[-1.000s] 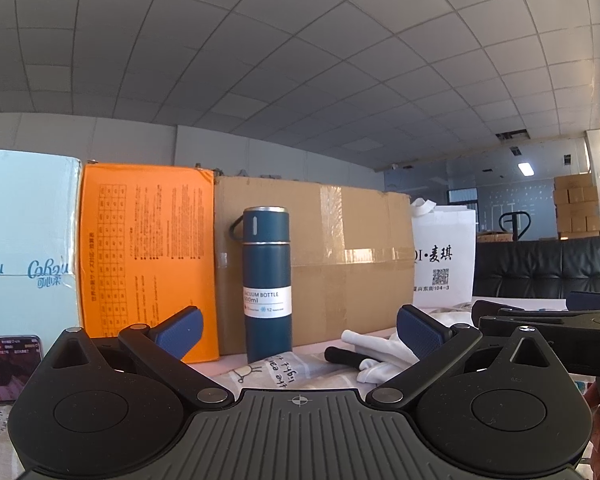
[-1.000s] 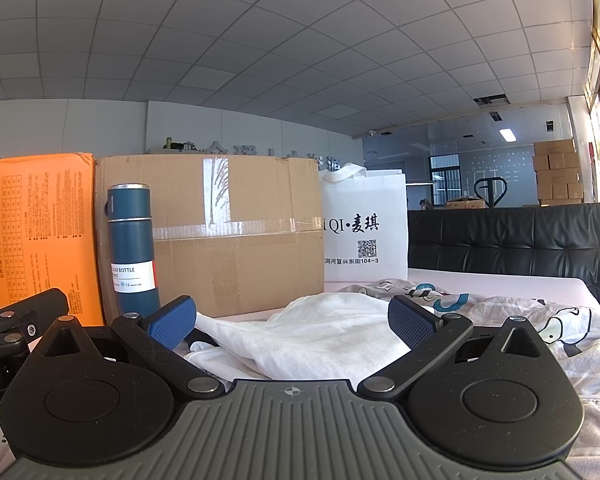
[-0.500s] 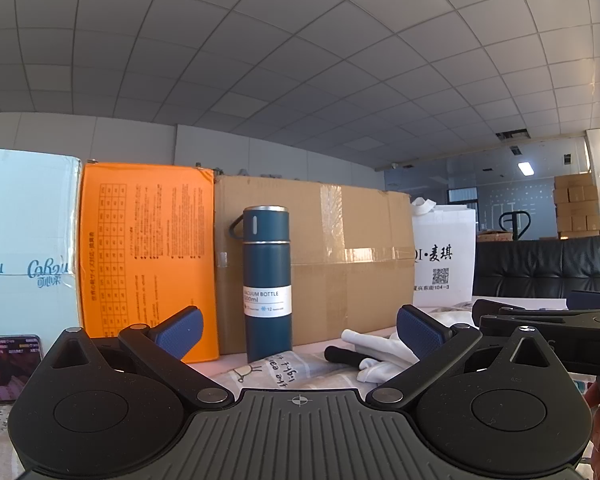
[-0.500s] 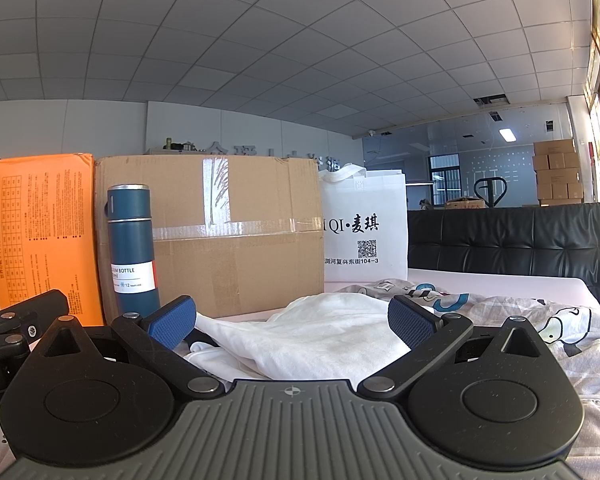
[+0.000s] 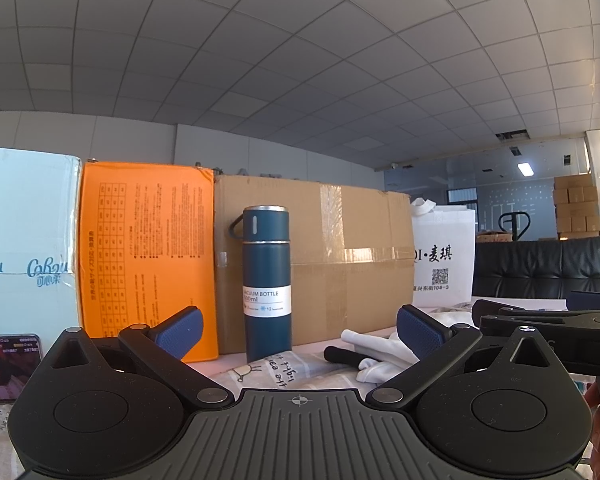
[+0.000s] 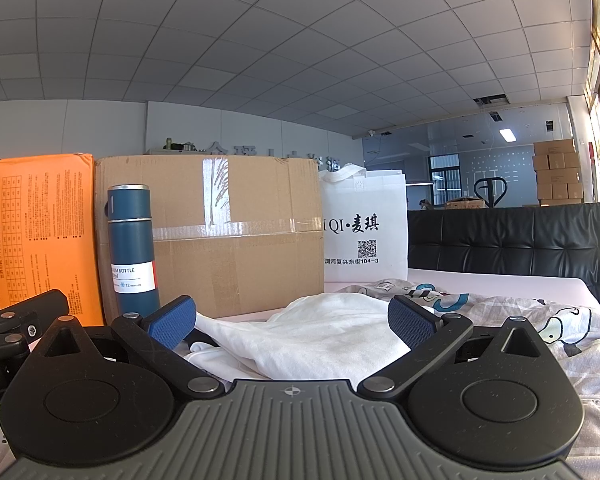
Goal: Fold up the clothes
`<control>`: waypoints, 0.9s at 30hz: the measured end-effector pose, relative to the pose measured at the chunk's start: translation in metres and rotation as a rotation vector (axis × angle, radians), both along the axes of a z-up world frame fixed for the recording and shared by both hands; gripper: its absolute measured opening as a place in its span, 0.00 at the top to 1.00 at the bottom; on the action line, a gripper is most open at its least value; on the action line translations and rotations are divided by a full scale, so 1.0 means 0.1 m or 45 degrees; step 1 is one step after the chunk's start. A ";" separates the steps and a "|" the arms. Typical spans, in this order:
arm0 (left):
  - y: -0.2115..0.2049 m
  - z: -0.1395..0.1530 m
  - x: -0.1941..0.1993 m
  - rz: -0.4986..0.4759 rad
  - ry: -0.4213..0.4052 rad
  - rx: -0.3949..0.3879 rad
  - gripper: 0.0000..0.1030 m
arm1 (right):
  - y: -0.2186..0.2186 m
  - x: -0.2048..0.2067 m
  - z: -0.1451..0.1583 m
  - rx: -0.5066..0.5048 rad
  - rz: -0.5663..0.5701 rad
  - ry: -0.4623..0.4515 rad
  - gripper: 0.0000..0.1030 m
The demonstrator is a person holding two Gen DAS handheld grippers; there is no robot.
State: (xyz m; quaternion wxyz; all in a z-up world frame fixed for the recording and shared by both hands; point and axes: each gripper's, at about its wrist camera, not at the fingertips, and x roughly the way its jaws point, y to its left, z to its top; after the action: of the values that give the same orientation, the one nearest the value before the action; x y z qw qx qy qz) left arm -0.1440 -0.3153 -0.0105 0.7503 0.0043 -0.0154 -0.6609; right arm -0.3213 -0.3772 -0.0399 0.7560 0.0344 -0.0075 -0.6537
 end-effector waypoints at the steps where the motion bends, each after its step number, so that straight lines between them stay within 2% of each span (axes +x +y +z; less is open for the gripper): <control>1: 0.00 0.00 0.00 0.000 0.000 0.000 0.00 | 0.00 0.00 0.00 0.000 0.000 0.000 0.00; 27: 0.00 0.00 0.00 -0.011 -0.002 -0.001 0.00 | 0.00 0.00 0.00 0.002 -0.001 0.001 0.00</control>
State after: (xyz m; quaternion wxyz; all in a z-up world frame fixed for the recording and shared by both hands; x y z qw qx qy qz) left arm -0.1445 -0.3152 -0.0101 0.7475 0.0044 -0.0164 -0.6641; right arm -0.3211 -0.3771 -0.0398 0.7556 0.0346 -0.0067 -0.6541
